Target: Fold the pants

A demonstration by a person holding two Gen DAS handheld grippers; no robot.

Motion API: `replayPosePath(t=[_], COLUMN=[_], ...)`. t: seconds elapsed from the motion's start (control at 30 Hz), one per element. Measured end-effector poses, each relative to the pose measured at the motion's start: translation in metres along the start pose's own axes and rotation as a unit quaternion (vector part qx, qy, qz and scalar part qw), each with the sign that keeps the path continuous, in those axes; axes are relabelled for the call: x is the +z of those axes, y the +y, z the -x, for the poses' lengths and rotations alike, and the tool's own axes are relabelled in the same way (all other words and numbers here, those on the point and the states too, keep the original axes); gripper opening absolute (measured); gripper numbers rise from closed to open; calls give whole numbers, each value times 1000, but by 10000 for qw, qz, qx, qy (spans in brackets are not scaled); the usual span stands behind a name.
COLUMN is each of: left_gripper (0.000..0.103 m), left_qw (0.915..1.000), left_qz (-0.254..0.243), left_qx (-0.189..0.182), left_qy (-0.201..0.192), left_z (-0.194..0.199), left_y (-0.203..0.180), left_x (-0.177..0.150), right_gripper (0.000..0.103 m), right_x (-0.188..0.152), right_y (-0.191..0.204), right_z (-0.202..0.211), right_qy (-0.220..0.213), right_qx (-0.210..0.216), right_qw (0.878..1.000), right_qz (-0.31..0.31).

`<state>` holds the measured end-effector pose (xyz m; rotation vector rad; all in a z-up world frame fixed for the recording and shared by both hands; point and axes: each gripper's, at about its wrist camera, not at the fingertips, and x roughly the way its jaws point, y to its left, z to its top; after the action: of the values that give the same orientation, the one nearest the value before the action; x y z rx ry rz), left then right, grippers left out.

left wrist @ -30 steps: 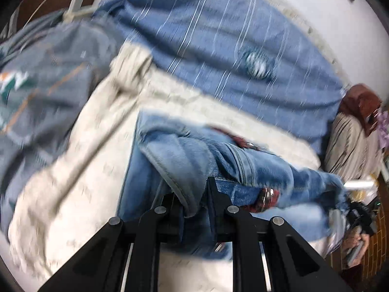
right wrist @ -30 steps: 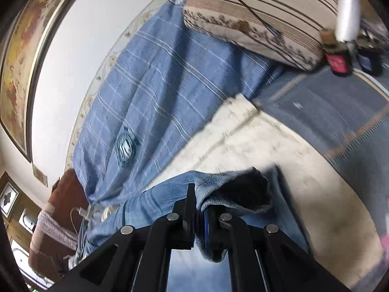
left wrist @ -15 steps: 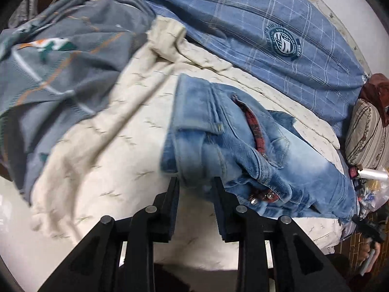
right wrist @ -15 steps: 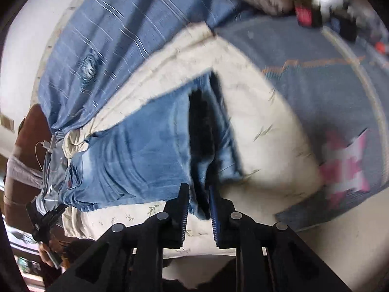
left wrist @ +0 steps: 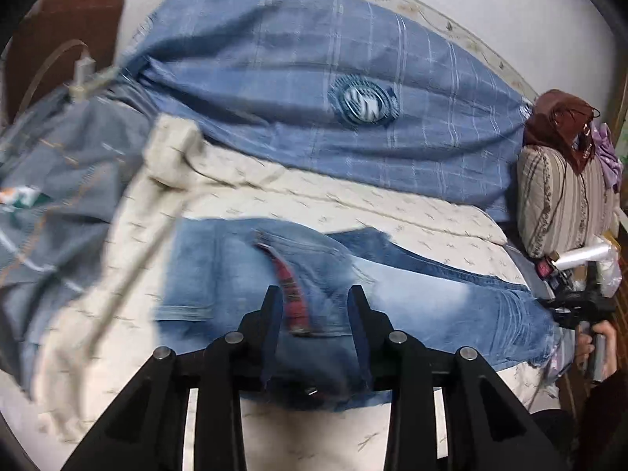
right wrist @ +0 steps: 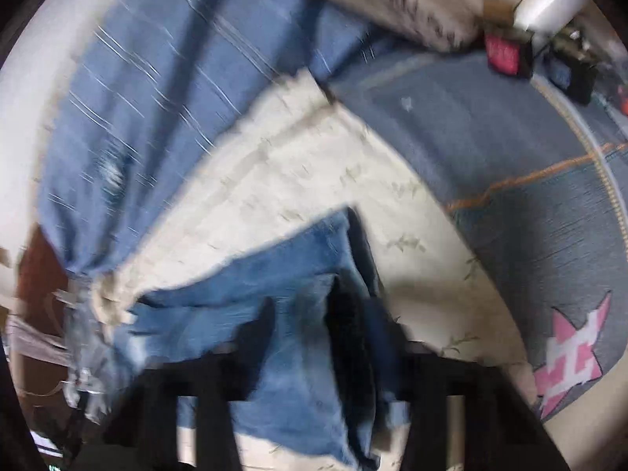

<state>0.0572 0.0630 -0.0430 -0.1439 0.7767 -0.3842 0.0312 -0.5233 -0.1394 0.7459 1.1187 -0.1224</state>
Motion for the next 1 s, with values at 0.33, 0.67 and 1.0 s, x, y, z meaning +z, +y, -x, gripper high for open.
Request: replayPosePath(t=[0.33,0.67,1.0], left_gripper=[35,35,40], left_qw=[9963,9901,9909], left_qz=[-404,-1044,-1085], left_qx=[373,615,417], left_qy=[662,716,675], left_z=[-49,-52,-52], left_y=[-10,-17,-12], left_x=[-40,-61,-64], right_gripper=[3,7,11], right_x=[-1,11,-5], right_y=[57,16,30], right_z=[71,7,80], right_qy=[-1465,-1230,-2156], right_qx=[272,-248,1], right_qw=[9849,9915,9753], right_qz=[883,349,483])
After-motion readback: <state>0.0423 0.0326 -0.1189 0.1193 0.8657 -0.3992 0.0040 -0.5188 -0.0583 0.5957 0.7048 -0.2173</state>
